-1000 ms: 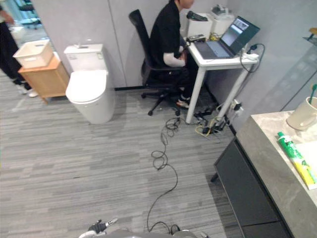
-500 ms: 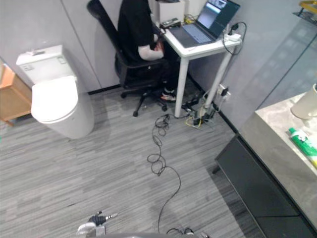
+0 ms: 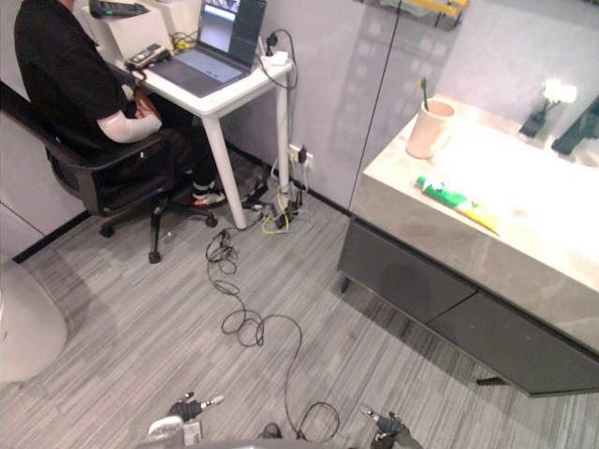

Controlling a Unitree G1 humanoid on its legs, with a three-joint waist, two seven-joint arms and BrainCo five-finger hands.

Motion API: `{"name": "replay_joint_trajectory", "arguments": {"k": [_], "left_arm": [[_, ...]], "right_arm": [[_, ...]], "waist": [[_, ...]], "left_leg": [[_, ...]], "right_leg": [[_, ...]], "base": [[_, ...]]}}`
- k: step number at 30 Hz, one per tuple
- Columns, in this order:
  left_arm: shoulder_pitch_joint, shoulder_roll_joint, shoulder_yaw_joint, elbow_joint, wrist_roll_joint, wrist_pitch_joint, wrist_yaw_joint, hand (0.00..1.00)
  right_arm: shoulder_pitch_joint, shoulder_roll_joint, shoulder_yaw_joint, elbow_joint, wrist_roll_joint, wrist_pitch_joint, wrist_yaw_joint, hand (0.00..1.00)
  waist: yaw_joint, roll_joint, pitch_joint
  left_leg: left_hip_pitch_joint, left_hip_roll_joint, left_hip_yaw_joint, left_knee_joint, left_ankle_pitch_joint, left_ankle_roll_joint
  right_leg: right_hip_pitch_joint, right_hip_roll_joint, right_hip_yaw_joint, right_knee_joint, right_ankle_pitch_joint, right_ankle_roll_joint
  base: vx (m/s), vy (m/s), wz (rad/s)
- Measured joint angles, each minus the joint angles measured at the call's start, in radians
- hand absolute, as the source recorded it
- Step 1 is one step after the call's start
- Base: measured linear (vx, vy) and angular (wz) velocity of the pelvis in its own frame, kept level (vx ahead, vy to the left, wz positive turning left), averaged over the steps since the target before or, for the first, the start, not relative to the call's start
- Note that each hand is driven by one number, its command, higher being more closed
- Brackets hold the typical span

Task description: Organize washtable

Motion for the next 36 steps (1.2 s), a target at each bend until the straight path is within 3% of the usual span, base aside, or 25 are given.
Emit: {"name": "replay_joint_trajectory", "arguments": {"k": [5,11,13,14,15,17,18,19,20,22,23,25,27,31,36], "left_arm": [[0.011,0.004,-0.014,0.014,0.001,0.007,0.0,0.0],[0.006,-0.009,-0.084,0.025,0.028,0.008,-0.001,0.0],[0.0,-0.009,-0.084,0.026,0.035,0.008,-0.001,0.0],[-0.005,-0.007,-0.08,0.023,0.035,0.006,-0.001,0.0],[-0.011,-0.007,-0.072,0.017,0.035,0.006,-0.001,0.0],[0.006,-0.01,-0.03,0.012,0.032,0.005,-0.003,0.0],[0.006,-0.009,-0.003,0.008,0.034,0.005,-0.001,0.0],[0.01,-0.006,0.007,0.004,0.035,0.005,-0.001,0.0],[0.021,-0.005,0.017,-0.003,0.035,0.007,-0.001,0.0],[0.035,-0.007,0.082,-0.006,0.034,0.008,0.0,0.0],[0.047,-0.01,0.12,-0.009,0.034,0.008,0.001,0.0],[0.071,-0.009,0.15,-0.016,0.035,0.011,0.003,0.0],[0.087,-0.01,0.142,-0.034,0.035,0.013,0.009,0.0],[0.041,-0.004,0.068,-0.044,0.035,0.01,0.012,0.0],[-0.019,-0.006,-0.019,-0.041,0.035,0.008,0.011,0.0]], "right_arm": [[-0.02,-0.011,0.017,-0.01,0.002,-0.009,0.0,0.0],[0.052,-0.015,0.032,-0.009,0.015,-0.004,-0.001,0.0],[0.049,-0.024,0.056,-0.006,0.011,-0.005,-0.001,0.0],[0.043,-0.029,0.063,0.005,0.01,-0.005,-0.001,0.0],[0.038,-0.032,0.062,0.017,0.011,-0.007,-0.001,0.0],[0.035,-0.031,0.06,0.02,0.009,-0.008,-0.002,0.0],[0.034,-0.028,0.059,0.021,0.009,-0.008,-0.003,0.0],[0.023,-0.027,0.06,0.023,0.008,-0.007,-0.004,0.0],[0.012,-0.028,0.059,0.021,0.001,-0.006,-0.005,0.0],[0.001,-0.028,0.059,0.019,-0.01,-0.007,-0.004,0.0],[0.002,-0.025,0.062,0.019,-0.022,-0.006,0.0,0.0],[0.002,-0.023,0.085,0.03,-0.029,-0.001,0.001,0.0],[0.024,-0.028,0.148,0.016,-0.029,-0.006,0.0,0.0],[0.047,-0.023,0.139,0.018,-0.029,-0.006,0.002,0.0],[0.049,-0.027,0.074,0.02,-0.029,-0.006,0.002,0.0]], "waist": [[-0.007,-0.017,0.017],[-0.019,-0.013,0.055],[-0.039,-0.019,0.06],[-0.044,-0.021,0.079],[-0.036,-0.014,0.1],[-0.007,-0.02,0.113],[0.003,-0.021,0.116],[0.032,-0.027,0.121],[0.049,-0.005,0.118],[0.054,-0.017,0.119],[0.07,-0.016,0.117],[0.071,-0.01,0.118],[0.066,-0.007,0.085],[0.067,-0.019,0.033],[0.039,0.012,0.013]], "left_leg": [[0.052,0.0,-0.002,-0.105,0.077,-0.026],[0.088,0.012,0.003,-0.104,0.087,-0.042],[0.032,0.026,0.001,0.009,0.057,-0.049],[-0.03,0.053,-0.004,0.153,-0.004,-0.057],[-0.069,0.086,-0.004,0.282,-0.053,-0.059],[-0.09,0.103,-0.036,0.382,-0.091,-0.068],[-0.092,0.105,-0.058,0.396,-0.1,-0.076],[-0.095,0.101,-0.129,0.385,-0.144,-0.083],[-0.073,0.085,-0.188,0.341,-0.165,-0.087],[-0.043,0.015,-0.258,0.291,-0.177,-0.078],[-0.034,-0.028,-0.306,0.29,-0.198,-0.05],[-0.036,-0.019,-0.238,0.323,-0.218,-0.02],[-0.024,-0.016,-0.184,0.32,-0.246,0.003],[0.002,-0.025,-0.139,0.263,-0.248,0.019],[0.054,-0.034,-0.14,0.215,-0.241,0.027]], "right_leg": [[-0.002,0.0,0.003,0.026,-0.069,0.007],[0.02,0.007,0.0,0.047,-0.126,0.003],[0.016,0.003,-0.012,0.057,-0.125,0.003],[0.019,0.012,-0.013,0.064,-0.122,0.001],[0.032,0.029,0.008,0.072,-0.12,-0.002],[0.03,0.054,0.072,0.071,-0.116,-0.011],[0.027,0.06,0.093,0.068,-0.113,-0.016],[0.014,0.073,0.155,0.066,-0.11,-0.031],[-0.008,0.084,0.231,0.064,-0.102,-0.043],[-0.051,0.089,0.365,0.05,-0.089,-0.036],[-0.058,0.092,0.442,0.037,-0.082,-0.031],[-0.057,0.092,0.505,0.031,-0.057,-0.014],[-0.062,0.082,0.51,0.016,-0.043,-0.002],[-0.086,0.069,0.467,0.013,-0.039,0.003],[-0.086,0.072,0.445,0.03,-0.039,0.003]], "base": [[-0.07,-0.101,0.04],[-0.11,-0.093,0.01],[-0.1,-0.049,0.12],[-0.11,-0.03,-0.05],[-0.11,-0.018,-0.25],[-0.09,0.022,-0.67],[-0.07,0.064,-1.12],[-0.04,0.098,-1.41],[-0.03,0.129,-1.43],[0.02,0.185,-1.4],[0.05,0.21,-1.48],[0.08,0.23,-1.26],[0.1,0.226,-0.94],[0.17,0.14,-0.44],[0.22,0.116,-0.18]]}}
